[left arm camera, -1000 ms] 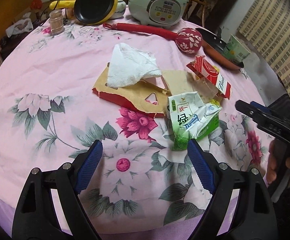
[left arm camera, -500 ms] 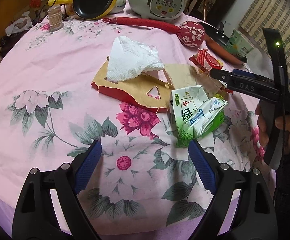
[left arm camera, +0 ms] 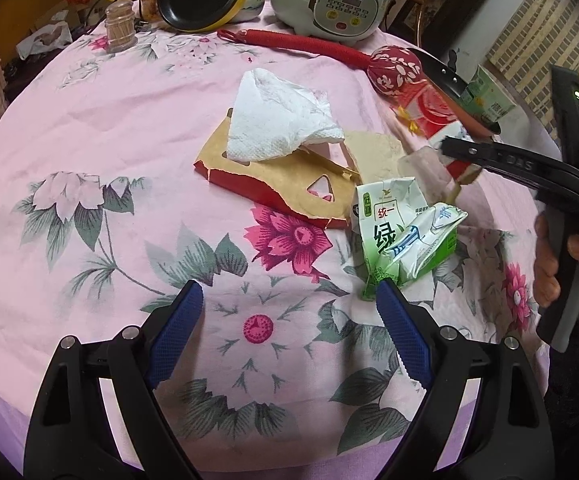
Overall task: Collect trash
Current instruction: 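Grasp the red-and-white Budweiser carton with the right tool, then grasp the green snack bag with the left tool while the right tool holds the carton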
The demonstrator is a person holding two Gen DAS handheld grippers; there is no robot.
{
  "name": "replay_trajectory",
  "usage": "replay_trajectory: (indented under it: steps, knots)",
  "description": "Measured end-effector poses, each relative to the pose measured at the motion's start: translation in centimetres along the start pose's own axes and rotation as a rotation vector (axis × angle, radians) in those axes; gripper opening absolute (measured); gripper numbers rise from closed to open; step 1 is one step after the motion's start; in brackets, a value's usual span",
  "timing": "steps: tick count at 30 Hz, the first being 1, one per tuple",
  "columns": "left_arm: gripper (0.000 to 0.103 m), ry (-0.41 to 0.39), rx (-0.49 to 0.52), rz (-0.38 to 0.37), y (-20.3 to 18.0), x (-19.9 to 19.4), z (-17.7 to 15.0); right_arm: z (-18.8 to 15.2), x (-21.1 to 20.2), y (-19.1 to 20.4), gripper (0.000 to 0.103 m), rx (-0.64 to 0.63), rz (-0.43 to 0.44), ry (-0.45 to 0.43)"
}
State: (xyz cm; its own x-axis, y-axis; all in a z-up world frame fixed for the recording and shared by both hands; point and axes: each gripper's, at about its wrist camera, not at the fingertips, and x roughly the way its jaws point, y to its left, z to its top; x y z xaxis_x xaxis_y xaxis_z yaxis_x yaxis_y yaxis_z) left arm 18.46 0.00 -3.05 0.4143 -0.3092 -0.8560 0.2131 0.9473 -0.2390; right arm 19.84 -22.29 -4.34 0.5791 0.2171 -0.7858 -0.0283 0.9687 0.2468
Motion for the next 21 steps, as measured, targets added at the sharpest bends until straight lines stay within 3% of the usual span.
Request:
replay_trajectory:
  steps: [6, 12, 21]
  knots:
    - [0.086, -0.008, -0.003, 0.008, 0.1, -0.1, 0.0, -2.2, -4.7, -1.6, 0.014, 0.077, 0.062, -0.103]
    - [0.086, -0.021, 0.000, 0.013, 0.0, -0.3, 0.0, -5.9, -8.9, -3.0, 0.013, 0.144, 0.061, -0.208]
    - [0.086, -0.052, 0.110, 0.024, -2.3, -0.1, -0.7, -13.1, -8.8, -3.1, 0.014, 0.257, 0.103, -0.203]
